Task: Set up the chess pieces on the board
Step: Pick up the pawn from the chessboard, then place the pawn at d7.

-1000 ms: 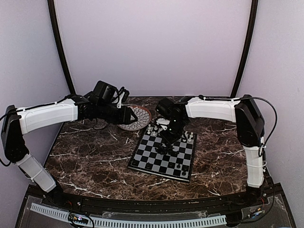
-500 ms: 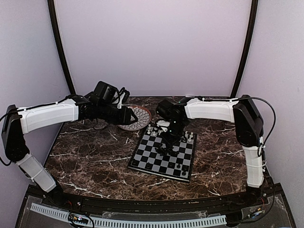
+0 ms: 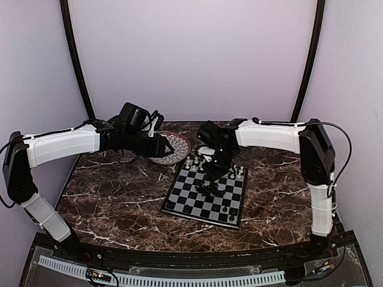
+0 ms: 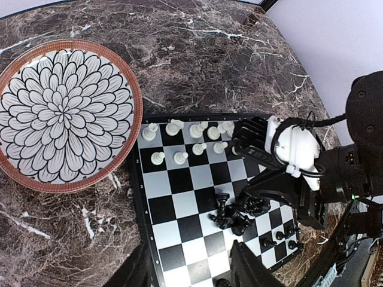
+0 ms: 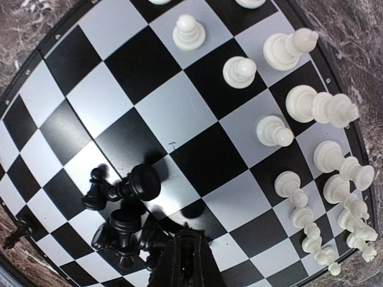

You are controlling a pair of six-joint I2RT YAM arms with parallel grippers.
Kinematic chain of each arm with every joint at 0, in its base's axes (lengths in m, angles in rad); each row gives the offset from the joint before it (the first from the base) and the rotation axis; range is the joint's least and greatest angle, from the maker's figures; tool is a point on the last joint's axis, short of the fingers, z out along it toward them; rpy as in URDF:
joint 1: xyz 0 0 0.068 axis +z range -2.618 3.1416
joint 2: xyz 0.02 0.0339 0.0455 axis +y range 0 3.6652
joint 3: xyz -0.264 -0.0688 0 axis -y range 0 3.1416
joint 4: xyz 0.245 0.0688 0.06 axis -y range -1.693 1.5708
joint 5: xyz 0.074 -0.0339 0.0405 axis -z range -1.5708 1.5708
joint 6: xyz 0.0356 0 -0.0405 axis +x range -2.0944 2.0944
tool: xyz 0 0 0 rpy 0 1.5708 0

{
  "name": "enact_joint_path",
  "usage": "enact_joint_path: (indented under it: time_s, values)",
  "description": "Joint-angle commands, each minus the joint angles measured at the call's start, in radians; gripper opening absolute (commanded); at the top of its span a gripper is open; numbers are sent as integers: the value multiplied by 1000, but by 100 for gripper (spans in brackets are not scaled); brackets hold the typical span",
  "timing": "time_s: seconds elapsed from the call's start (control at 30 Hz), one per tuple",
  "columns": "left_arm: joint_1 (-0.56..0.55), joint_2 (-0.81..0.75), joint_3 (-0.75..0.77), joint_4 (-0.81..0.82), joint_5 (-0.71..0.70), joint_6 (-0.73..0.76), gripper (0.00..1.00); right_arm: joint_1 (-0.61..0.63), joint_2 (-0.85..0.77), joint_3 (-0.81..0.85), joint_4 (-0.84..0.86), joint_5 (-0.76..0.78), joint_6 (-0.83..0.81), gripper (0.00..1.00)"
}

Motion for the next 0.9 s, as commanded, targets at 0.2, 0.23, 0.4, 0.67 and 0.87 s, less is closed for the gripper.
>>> enact_joint_path:
  time_s: [0.2,0.23,0.4,0.67,0.87]
  values:
    - [-3,-10,21,-18,11,12,47,60,-100,-23,5,-67,-21,0]
    - [-4,-10,20,-19,10,12,47,68,-109,-35,11,-82,-28,0]
    - [-4,-15,13,-17,17,5,48,86,-151,-113,45,-156,-59,0]
    - [-4,-20,10,-28,28,3,48,121,-126,-147,40,-204,-79,0]
    - [-5,-26,9,-32,31,-3,47,153,-81,-108,12,-107,-79,0]
